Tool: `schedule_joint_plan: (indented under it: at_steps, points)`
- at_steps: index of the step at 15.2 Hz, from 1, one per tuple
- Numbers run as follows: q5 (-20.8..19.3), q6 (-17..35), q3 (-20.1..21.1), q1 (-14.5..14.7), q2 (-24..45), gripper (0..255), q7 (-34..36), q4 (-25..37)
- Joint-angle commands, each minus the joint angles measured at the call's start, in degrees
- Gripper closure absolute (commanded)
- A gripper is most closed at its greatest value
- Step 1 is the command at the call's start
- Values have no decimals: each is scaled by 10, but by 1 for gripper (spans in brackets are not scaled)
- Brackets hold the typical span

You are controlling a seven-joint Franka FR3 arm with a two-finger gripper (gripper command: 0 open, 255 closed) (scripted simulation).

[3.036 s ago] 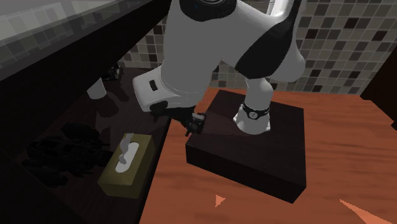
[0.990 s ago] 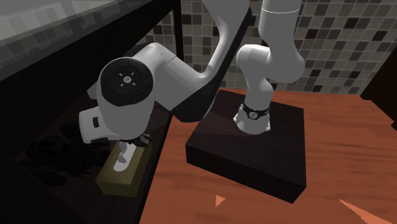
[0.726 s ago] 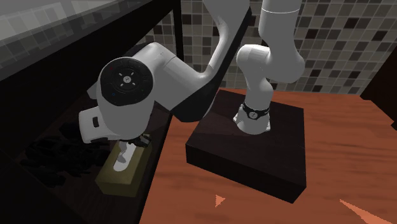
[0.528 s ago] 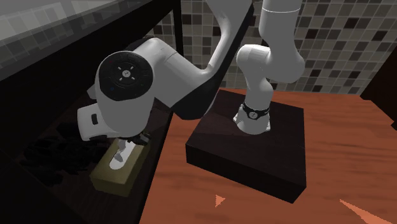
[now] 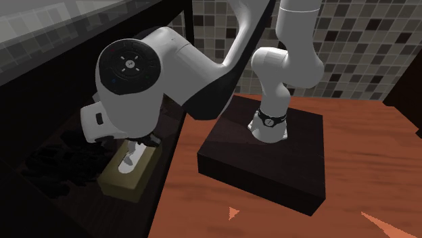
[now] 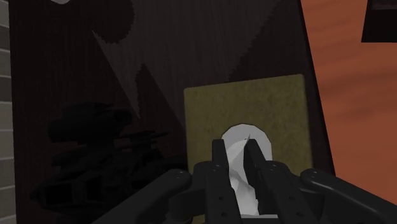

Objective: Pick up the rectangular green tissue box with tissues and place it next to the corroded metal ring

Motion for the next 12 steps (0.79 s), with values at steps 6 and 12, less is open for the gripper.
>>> schedule_joint_plan:
  at_steps: [6, 12]
  points:
    - [10, -41, 2, 0, -30, 255, -25, 44]
    - [17, -78, 5, 1, -43, 255, -47, 72]
